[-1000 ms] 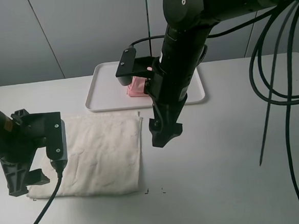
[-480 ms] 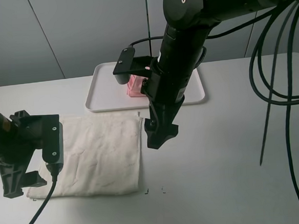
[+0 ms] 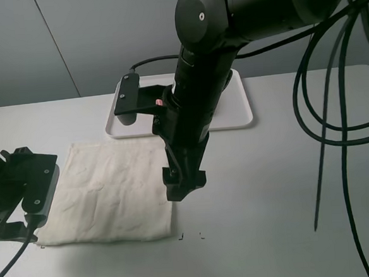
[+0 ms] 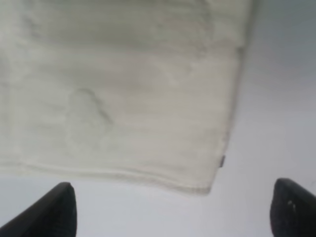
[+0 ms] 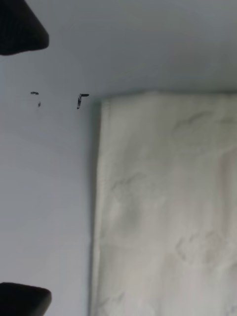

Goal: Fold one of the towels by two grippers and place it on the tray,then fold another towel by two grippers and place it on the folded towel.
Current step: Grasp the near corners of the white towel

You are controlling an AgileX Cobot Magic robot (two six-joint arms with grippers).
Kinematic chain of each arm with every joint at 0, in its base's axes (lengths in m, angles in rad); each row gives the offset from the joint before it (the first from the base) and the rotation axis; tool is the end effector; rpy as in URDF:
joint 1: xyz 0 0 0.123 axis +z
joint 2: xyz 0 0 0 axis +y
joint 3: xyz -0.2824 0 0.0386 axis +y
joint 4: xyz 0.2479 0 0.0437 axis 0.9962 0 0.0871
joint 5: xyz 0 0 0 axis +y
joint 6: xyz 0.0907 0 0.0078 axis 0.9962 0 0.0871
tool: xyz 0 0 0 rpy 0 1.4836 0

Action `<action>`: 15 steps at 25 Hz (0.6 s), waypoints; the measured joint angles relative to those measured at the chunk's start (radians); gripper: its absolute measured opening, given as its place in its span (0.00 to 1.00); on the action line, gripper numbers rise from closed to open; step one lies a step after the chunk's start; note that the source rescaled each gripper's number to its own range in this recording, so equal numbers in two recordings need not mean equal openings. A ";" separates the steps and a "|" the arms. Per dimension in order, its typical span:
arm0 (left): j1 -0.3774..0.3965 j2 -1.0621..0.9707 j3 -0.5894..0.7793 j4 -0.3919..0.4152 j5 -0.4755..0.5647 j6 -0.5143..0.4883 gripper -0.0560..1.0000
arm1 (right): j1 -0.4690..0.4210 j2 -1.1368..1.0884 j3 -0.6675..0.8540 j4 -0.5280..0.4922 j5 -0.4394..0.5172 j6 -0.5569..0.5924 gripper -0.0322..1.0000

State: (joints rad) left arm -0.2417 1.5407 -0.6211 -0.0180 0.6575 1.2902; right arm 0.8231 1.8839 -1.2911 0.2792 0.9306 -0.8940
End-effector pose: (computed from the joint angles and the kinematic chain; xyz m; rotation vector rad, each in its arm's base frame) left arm 0.2156 -0.0542 0.1450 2.1097 2.2239 0.0468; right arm 0.2349 0.2829 0.1898 -2.1009 2.1138 0.3443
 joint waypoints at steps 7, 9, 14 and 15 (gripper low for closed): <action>0.000 0.062 0.000 0.030 -0.006 0.020 1.00 | 0.100 0.110 0.000 -0.033 -0.008 -0.001 1.00; 0.000 0.074 0.000 0.038 -0.006 0.027 1.00 | 0.116 0.131 0.000 -0.033 -0.015 -0.003 1.00; 0.000 0.105 0.015 0.065 -0.009 0.031 1.00 | 0.122 0.148 0.000 -0.030 -0.049 -0.003 1.00; 0.000 0.114 0.019 0.075 -0.009 0.031 1.00 | 0.122 0.148 0.000 -0.030 -0.057 -0.003 1.00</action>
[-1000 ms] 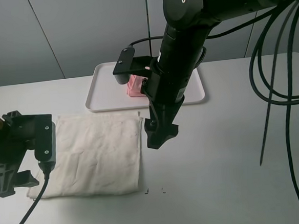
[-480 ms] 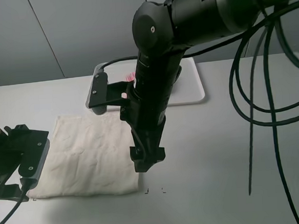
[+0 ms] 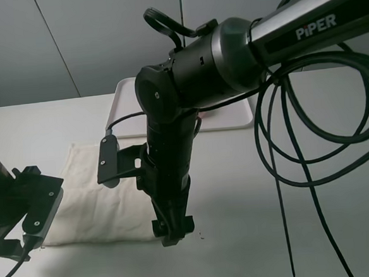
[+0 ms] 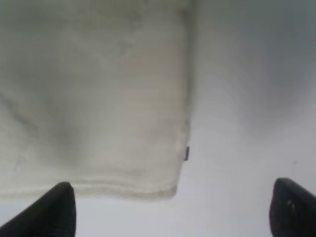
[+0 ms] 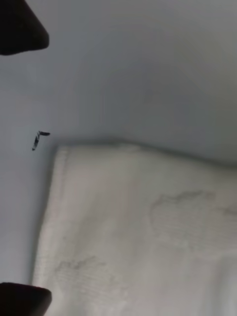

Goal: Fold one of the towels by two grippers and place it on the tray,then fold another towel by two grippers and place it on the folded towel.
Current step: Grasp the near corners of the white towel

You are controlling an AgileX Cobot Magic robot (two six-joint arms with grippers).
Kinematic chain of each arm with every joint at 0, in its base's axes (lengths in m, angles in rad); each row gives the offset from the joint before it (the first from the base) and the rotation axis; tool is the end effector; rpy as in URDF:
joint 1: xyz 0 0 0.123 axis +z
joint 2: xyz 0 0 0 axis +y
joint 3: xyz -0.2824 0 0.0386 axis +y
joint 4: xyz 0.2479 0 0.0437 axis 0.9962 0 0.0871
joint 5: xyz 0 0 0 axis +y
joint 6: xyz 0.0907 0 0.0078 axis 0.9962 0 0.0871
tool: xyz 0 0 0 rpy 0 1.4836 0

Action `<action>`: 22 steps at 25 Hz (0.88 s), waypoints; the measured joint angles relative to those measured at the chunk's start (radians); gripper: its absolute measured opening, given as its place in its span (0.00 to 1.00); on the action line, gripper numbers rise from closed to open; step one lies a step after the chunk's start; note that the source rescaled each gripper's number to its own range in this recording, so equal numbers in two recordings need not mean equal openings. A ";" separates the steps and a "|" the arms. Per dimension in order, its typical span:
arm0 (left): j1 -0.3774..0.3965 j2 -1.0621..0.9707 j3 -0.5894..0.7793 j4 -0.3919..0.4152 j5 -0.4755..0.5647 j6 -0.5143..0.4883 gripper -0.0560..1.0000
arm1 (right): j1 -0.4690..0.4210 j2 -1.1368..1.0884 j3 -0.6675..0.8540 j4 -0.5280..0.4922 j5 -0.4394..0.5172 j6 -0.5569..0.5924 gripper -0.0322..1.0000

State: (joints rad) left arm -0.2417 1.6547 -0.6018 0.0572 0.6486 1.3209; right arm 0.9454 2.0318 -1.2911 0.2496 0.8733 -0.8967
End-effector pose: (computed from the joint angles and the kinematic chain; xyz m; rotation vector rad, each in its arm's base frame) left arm 0.2132 -0.0493 0.1165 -2.2241 -2.1408 -0.0100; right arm 0.2072 0.3164 0.1345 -2.3050 2.0547 0.3030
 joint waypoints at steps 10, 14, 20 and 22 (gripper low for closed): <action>0.000 0.037 0.020 0.034 -0.037 0.005 1.00 | 0.000 0.002 0.000 0.014 -0.017 0.000 1.00; 0.000 0.058 0.020 0.036 -0.046 0.008 1.00 | 0.000 0.002 0.000 0.025 -0.027 -0.001 1.00; 0.000 0.086 0.020 0.036 -0.054 0.008 1.00 | 0.000 0.003 0.000 0.042 -0.029 -0.010 1.00; 0.000 0.086 0.020 0.036 -0.054 0.008 1.00 | 0.002 0.005 0.000 0.056 -0.029 -0.024 1.00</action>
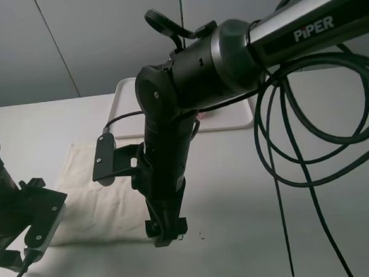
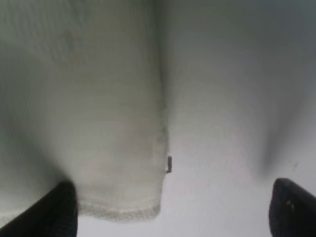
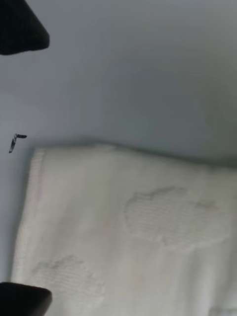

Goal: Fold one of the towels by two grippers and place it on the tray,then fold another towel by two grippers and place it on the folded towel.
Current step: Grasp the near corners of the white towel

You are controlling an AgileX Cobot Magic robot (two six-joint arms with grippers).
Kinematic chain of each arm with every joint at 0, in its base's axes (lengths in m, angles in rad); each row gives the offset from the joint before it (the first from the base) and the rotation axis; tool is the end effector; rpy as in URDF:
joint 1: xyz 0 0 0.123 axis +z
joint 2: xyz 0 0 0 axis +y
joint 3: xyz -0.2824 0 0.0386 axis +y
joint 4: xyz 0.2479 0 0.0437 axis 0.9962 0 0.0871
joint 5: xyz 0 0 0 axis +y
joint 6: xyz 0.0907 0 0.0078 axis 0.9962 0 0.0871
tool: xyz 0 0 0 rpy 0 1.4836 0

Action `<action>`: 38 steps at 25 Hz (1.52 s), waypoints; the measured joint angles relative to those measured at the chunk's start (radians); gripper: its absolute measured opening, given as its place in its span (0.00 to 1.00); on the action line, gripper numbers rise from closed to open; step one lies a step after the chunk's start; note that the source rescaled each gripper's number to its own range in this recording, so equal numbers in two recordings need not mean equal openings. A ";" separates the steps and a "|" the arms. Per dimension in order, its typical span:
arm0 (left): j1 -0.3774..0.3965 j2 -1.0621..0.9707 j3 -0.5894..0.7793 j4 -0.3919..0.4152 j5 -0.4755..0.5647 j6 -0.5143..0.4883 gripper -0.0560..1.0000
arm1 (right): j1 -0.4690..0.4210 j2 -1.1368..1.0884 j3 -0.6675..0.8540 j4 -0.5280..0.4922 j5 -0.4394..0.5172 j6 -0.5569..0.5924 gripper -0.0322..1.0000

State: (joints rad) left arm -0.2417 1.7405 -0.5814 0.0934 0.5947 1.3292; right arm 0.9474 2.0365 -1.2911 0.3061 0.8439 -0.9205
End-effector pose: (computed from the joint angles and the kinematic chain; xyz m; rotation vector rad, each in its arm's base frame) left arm 0.2112 -0.0472 0.0946 -2.2298 -2.0582 0.0120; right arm 0.2059 0.3214 0.1336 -2.2664 2.0491 0.3626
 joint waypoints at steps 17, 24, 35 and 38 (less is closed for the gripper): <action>0.000 0.000 0.000 0.000 0.000 0.000 1.00 | 0.046 0.082 0.000 -0.035 0.009 0.022 1.00; 0.000 0.000 0.000 0.000 0.000 0.000 1.00 | 0.048 0.085 0.000 -0.035 -0.020 0.030 1.00; 0.000 0.002 0.000 0.000 0.000 0.000 1.00 | 0.052 0.120 -0.002 -0.055 -0.021 0.062 1.00; 0.000 0.002 0.000 0.000 0.000 0.000 1.00 | 0.069 0.120 -0.002 -0.121 -0.032 0.112 1.00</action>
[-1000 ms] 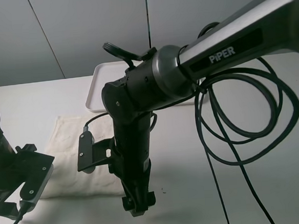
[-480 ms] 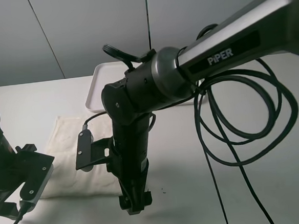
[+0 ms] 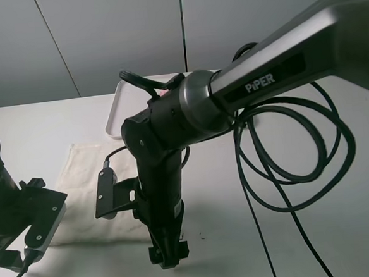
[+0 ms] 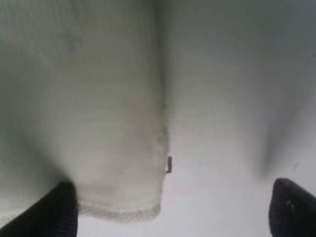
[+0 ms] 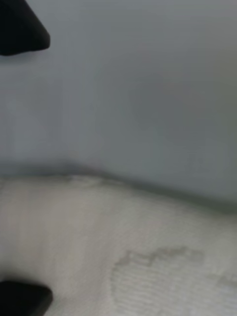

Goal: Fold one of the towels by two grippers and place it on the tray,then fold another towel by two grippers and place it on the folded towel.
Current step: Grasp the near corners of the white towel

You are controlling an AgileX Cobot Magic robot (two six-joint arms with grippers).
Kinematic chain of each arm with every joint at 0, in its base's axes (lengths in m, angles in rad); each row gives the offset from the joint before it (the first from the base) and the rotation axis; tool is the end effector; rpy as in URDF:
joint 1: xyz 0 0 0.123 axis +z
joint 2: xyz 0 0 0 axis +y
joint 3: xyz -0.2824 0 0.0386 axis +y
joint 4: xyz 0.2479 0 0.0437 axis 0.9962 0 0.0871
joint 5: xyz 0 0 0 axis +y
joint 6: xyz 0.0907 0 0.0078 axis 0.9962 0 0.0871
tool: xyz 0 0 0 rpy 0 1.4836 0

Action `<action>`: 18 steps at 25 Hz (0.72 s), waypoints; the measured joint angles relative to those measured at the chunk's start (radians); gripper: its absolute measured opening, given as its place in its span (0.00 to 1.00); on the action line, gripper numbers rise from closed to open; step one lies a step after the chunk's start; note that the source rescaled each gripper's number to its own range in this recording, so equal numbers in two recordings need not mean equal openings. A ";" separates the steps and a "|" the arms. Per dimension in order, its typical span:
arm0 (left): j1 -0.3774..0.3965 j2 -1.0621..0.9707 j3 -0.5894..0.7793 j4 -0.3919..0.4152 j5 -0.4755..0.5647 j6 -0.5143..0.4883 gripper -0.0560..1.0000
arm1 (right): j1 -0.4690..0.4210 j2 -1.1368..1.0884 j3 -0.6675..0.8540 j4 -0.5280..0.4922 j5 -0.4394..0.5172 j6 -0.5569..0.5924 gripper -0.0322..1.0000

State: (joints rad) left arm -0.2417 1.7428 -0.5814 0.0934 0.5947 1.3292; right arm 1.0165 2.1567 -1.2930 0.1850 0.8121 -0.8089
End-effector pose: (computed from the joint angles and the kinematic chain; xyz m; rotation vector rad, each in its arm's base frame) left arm 0.2111 -0.0471 0.0941 -2.2285 -2.0569 0.0140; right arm 0.1905 0.3309 0.0867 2.3283 -2.0521 -0.2028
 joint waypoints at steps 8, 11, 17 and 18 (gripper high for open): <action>0.000 0.000 -0.002 0.000 0.000 0.000 1.00 | 0.012 0.006 0.000 -0.073 -0.065 0.096 0.73; 0.000 0.000 -0.002 0.000 0.000 0.000 1.00 | 0.012 0.006 0.000 -0.082 -0.068 0.102 0.55; 0.000 0.000 -0.002 0.000 0.000 0.000 1.00 | 0.012 0.006 0.000 -0.090 -0.074 0.105 0.15; 0.000 0.000 -0.002 0.000 0.000 0.000 1.00 | 0.012 0.006 0.000 -0.092 -0.074 0.105 0.10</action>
State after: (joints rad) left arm -0.2417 1.7428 -0.5830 0.0934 0.5947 1.3292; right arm 1.0281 2.1632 -1.2930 0.0933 0.7379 -0.7041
